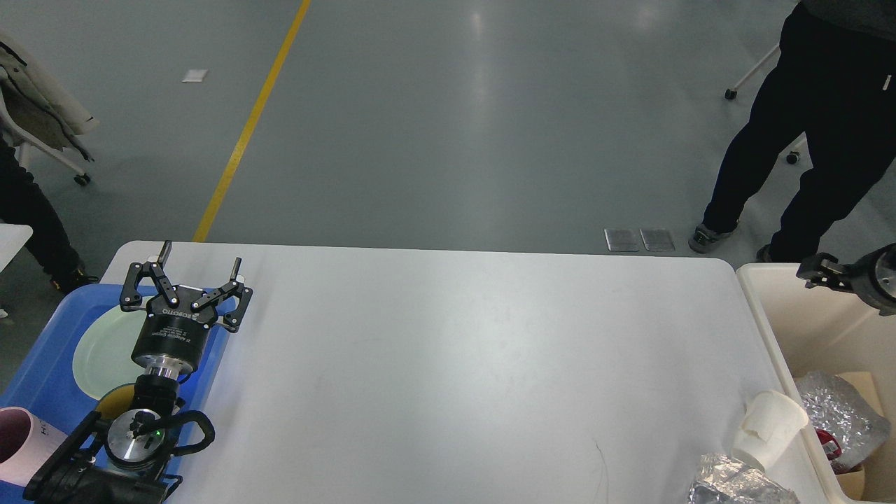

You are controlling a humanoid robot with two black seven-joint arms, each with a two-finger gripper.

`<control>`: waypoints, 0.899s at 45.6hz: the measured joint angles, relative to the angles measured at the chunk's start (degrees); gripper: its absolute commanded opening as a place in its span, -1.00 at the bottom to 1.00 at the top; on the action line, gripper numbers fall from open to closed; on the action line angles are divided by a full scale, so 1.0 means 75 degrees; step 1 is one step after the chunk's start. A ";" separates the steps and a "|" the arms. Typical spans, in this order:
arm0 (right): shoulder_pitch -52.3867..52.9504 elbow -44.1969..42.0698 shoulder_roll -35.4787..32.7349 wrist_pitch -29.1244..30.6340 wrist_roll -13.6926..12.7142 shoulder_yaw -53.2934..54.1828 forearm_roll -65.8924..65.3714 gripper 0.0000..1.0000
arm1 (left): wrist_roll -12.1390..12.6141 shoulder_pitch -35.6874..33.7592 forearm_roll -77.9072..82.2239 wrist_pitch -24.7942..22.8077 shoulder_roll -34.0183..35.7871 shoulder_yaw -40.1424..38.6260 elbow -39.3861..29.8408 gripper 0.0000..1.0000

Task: Tidy desktop
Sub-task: 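Withdraw the right gripper from the white bin, then lower the right gripper into the bin onto the foil bag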

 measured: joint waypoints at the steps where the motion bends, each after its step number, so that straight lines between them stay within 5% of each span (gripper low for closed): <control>1: 0.0285 0.0217 0.0035 0.0158 -0.0023 -0.0063 0.0000 1.00 | 0.0000 0.0001 0.0001 -0.0001 0.0000 0.0000 0.0000 0.93; 17: 0.5152 0.3922 0.0178 0.2754 -0.0934 -0.0500 0.0010 1.00 | 0.0000 0.0004 0.0005 -0.0003 0.0002 0.0000 0.0000 0.93; 28: 0.7945 0.6430 0.0245 0.2976 -0.1136 -0.0874 0.0032 0.96 | 0.0000 0.0004 0.0000 0.0009 0.0007 0.0000 0.0000 0.93; 41: 0.8284 0.6841 0.0298 0.2809 -0.1128 -0.0921 0.0031 0.87 | 0.0000 0.0004 0.0000 0.0010 0.0007 0.0000 0.0000 0.93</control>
